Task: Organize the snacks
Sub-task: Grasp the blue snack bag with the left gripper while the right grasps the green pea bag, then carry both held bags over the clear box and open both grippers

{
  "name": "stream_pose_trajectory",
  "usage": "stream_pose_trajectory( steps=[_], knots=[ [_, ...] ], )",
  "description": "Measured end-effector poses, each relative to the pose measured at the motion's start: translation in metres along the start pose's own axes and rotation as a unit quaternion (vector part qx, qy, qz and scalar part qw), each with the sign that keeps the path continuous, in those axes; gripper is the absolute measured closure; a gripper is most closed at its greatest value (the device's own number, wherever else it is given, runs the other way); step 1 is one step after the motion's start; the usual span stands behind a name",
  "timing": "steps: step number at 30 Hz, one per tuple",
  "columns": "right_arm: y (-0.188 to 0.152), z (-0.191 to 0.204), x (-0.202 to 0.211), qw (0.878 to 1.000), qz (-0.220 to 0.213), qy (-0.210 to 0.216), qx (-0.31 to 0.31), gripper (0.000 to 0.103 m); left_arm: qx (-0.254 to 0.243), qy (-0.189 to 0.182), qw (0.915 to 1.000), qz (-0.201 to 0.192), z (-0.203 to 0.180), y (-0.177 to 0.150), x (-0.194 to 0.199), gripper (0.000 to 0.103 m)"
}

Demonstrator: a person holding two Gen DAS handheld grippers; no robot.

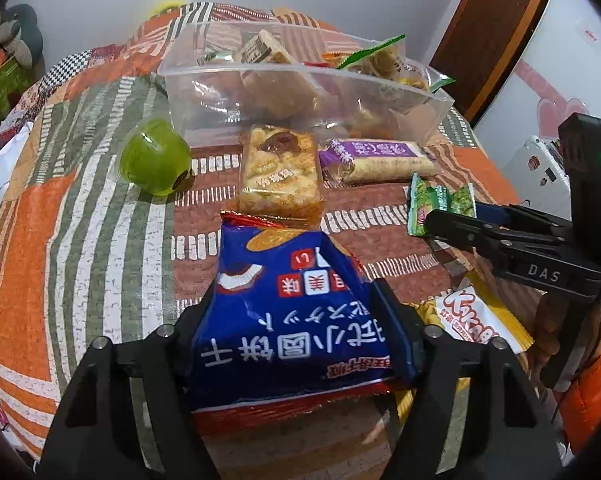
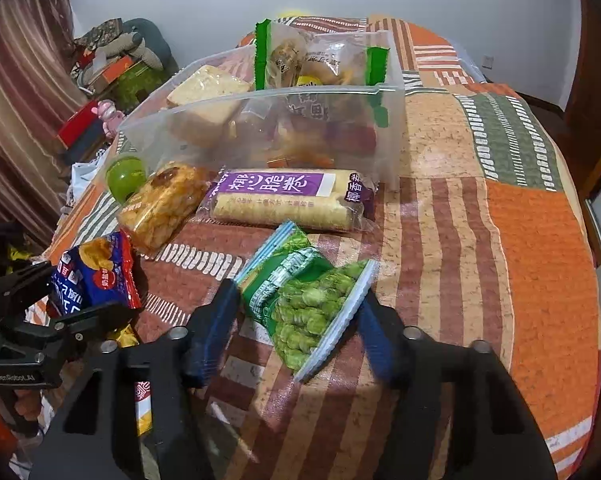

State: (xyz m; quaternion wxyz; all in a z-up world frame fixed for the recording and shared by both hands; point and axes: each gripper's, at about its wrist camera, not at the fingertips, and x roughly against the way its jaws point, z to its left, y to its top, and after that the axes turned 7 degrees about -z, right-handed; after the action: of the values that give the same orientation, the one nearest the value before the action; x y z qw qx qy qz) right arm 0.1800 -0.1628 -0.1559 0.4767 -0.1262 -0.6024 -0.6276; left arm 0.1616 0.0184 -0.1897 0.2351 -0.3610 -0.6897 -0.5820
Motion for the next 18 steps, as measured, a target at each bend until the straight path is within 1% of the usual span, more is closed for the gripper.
stream_pose_trajectory(
  steps=[3, 4, 7, 10, 18],
  knots=[
    [-0.001, -0.001, 0.003, 1.0, -0.003, 0.002, 0.001, 0.056, -0.006, 0.005, 0.9999, -0.013, -0.002, 0.002, 0.009, 0.034],
    [-0.001, -0.002, 0.005, 1.0, -0.004, 0.004, 0.002, 0.066, -0.008, 0.006, 0.9998, -0.016, -0.002, 0.003, 0.012, 0.034],
    [-0.001, -0.005, 0.009, 1.0, -0.007, 0.009, -0.004, 0.069, -0.011, 0.009, 0.9994, -0.031, -0.002, 0.008, 0.023, 0.034],
    [0.0, -0.006, 0.016, 1.0, -0.016, 0.012, -0.007, 0.076, -0.008, 0.012, 0.9988, -0.046, 0.0, 0.017, 0.034, 0.034],
    [0.016, -0.005, 0.035, 0.998, -0.052, 0.023, -0.008, 0.077, -0.002, 0.022, 0.9964, -0.082, 0.006, 0.039, 0.051, 0.034]
  ],
)
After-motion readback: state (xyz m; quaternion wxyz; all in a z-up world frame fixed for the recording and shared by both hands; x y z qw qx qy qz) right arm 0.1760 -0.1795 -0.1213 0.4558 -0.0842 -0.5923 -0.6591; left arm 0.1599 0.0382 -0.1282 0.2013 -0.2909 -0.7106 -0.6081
